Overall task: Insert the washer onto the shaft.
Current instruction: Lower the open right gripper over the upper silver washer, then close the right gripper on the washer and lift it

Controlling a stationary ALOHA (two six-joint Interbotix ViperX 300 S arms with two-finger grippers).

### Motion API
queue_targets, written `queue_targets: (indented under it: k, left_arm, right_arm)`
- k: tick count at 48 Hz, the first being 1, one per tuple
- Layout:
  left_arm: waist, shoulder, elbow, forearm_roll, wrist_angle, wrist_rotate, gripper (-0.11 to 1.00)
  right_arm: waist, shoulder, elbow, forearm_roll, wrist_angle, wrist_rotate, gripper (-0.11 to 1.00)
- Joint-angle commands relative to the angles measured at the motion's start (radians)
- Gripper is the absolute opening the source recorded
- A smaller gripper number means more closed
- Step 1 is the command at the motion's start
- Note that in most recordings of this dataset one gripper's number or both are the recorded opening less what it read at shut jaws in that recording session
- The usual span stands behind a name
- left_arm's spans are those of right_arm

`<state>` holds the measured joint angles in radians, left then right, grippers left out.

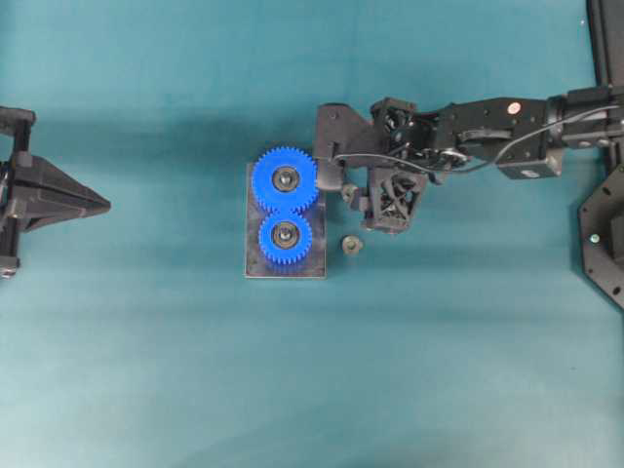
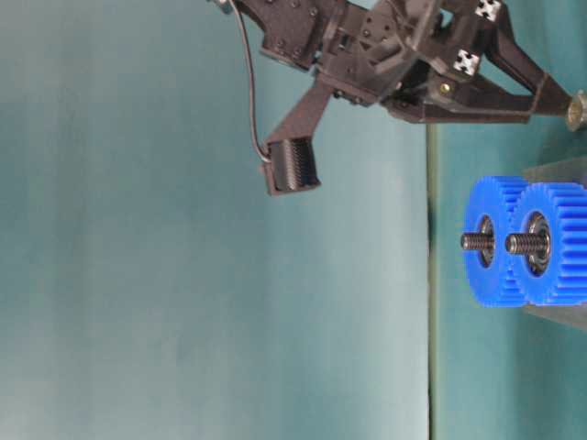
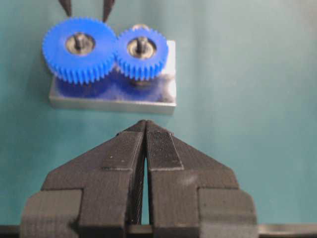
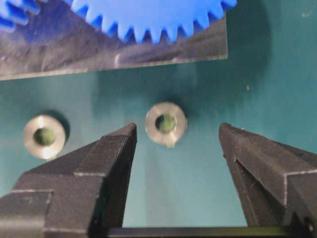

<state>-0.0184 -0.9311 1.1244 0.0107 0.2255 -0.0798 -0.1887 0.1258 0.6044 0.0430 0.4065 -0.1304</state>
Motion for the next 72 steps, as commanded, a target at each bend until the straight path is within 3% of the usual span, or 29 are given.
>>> queue_targets:
  k: [1,38,47,55,63,72]
  left_arm:
    - [0.000,0.003,-0.011,0.003,-0.006,-0.003,0.01]
    - [0.000,0.006,-0.005,0.003,-0.002,-0.005,0.01]
    - [0.000,0.006,-0.005,0.003,-0.002,-0.005,0.01]
    - [0.000,0.008,-0.003,0.003,-0.002,-0.006,0.01]
    - [0.000,0.008,-0.003,0.003,-0.002,-0.006,0.01]
    - [-0.002,0.006,-0.002,0.003,-0.003,-0.006,0.01]
  right_arm:
    - [-0.002,-0.003,-0.023,0.002,-0.006,-0.008,0.72]
    - [0.014,0.051,-0.026,0.002,-0.003,0.005,0.69]
    - [0.025,0.061,-0.028,0.005,0.000,0.014,0.55]
    - [0.023,0.069,-0.029,0.003,0.028,0.044,0.32]
    - [0.018,0.069,-0.043,0.002,0.054,0.091,0.32]
    - [0.025,0.032,-0.087,0.002,0.087,0.097,0.32]
